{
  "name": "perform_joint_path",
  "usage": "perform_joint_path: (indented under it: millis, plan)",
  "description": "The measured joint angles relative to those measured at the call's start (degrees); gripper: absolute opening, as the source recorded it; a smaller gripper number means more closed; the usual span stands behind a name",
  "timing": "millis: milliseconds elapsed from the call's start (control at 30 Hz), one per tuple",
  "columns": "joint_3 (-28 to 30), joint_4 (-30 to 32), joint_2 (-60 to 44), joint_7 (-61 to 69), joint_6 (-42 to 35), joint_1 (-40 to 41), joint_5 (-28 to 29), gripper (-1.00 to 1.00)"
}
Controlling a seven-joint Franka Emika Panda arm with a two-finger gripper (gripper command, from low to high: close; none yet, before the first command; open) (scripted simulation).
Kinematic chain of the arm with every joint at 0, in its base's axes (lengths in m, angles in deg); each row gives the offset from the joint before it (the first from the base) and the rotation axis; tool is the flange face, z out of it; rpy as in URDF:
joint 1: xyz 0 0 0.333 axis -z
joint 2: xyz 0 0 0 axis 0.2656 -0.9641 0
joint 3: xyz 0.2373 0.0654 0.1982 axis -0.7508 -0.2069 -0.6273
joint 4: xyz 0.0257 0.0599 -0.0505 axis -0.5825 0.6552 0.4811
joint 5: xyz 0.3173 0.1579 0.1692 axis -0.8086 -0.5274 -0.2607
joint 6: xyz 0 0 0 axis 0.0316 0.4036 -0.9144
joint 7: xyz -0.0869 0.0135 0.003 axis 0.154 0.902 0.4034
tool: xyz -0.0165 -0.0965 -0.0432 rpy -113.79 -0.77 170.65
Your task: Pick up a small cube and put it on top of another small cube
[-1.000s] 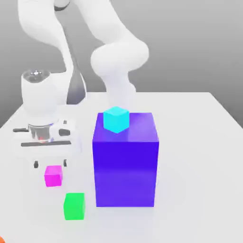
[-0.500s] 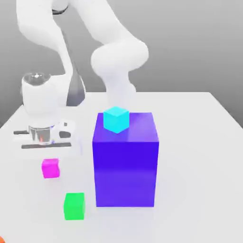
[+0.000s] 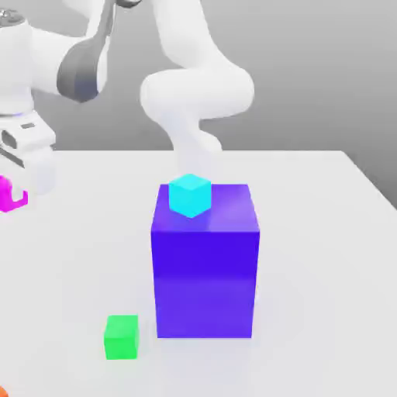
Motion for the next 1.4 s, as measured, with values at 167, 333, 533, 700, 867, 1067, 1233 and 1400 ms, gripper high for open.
perform_joint_path:
  millis: [167,333,533,700,867,1067,1233,1400]
  plan:
    - [-8.2,-2.2,-1.6,-7.3,-7.6,4.1,1.9,-1.00]
    - [-14.0,-4.4,-4.8,-14.2,-14.7,5.6,3.2,-1.00]
    - [-18.2,-6.8,-11.1,-21.9,-21.4,5.1,3.3,-1.00]
    - [-19.5,-8.7,-18.3,-27.6,-24.8,3.6,2.0,-1.00]
    - [-19.4,-10.3,-26.9,-32.2,-25.9,1.7,-0.8,-1.00]
    - [-19.6,-11.9,-38.5,-36.2,-24.3,-0.1,-6.4,-1.00]
    - [-20.6,-13.0,-47.8,-38.0,-21.9,-0.5,-12.5,-1.00]
    - [-23.4,-13.9,-55.5,-39.0,-19.7,0.1,-19.2,-1.00]
